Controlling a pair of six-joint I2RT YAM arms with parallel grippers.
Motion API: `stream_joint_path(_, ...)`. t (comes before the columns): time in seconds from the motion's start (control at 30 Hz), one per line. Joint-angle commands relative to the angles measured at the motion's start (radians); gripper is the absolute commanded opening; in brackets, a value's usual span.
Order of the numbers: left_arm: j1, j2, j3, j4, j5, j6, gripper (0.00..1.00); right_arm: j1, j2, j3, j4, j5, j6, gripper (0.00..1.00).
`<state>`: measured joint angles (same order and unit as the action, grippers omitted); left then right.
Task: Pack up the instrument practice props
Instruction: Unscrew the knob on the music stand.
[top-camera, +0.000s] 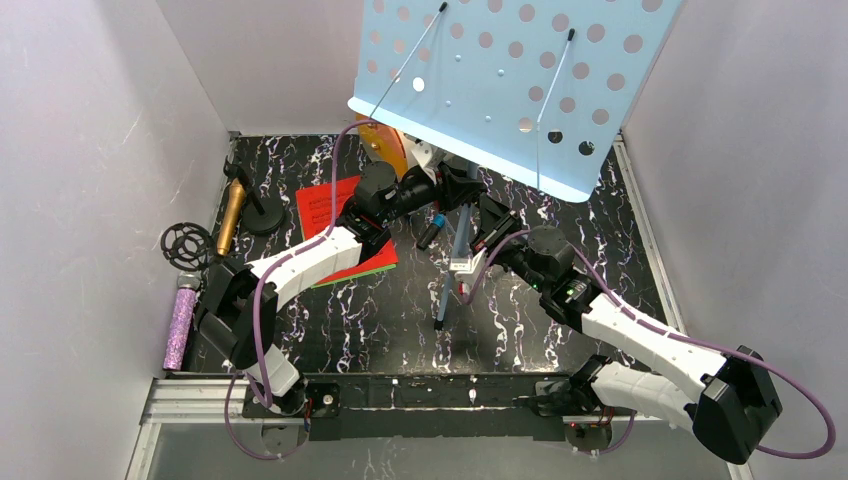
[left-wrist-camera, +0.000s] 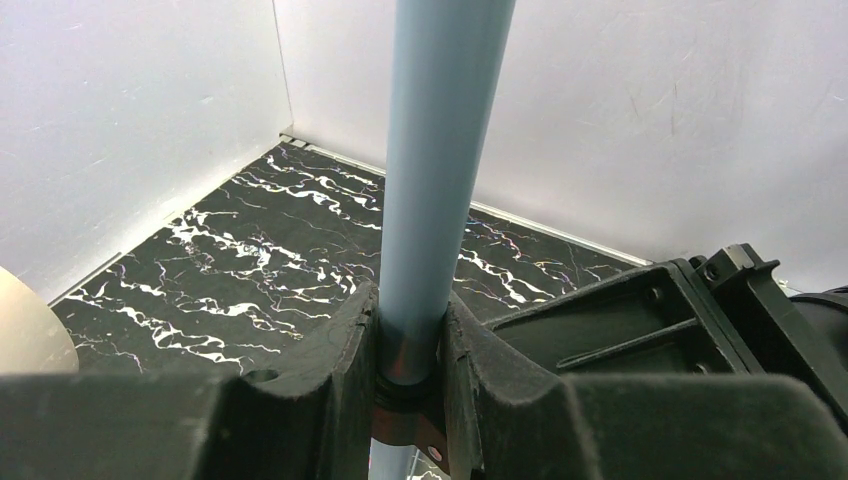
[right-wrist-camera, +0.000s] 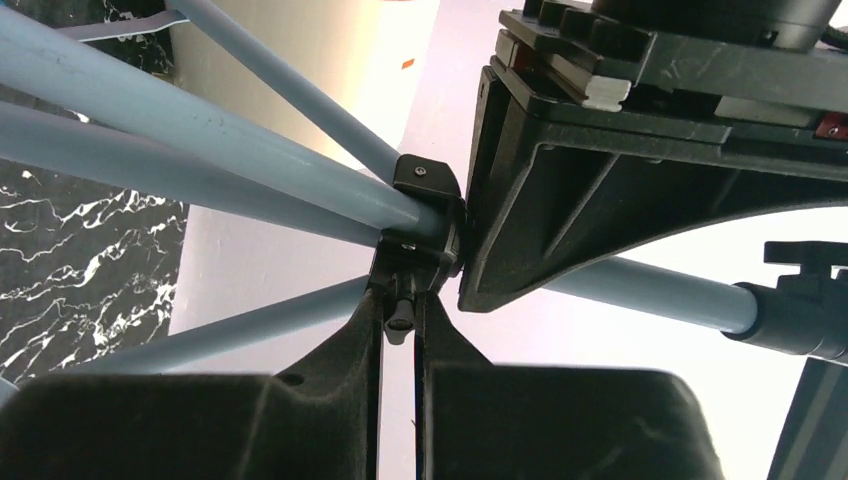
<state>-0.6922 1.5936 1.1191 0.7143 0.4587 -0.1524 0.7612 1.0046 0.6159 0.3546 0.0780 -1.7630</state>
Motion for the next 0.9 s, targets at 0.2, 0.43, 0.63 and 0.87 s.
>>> stream_joint_path(0.2, -0.006, 0.043, -0.043, -0.252, 0.021, -0.030, 0.00, -0.012, -0.077, 0.044, -0.052, -0.001, 0.557, 0.58)
stream_joint_path(0.43, -0.006, 0.046, -0.043, -0.253, 0.019, -0.027, 0.00, -0.014, -0.144, 0.034, 0.059, 0.114, 1.385, 0.84)
stream_joint_path(0.63, -0.006, 0.047, -0.043, -0.254, 0.017, -0.026, 0.00, -0.016, -0.145, 0.034, 0.013, 0.229, 2.023, 0.88)
stream_joint_path(0.87, -0.005, 0.047, -0.041, -0.256, 0.020, -0.026, 0.00, -0.031, -0.132, 0.012, 0.062, 0.355, 2.429, 0.89)
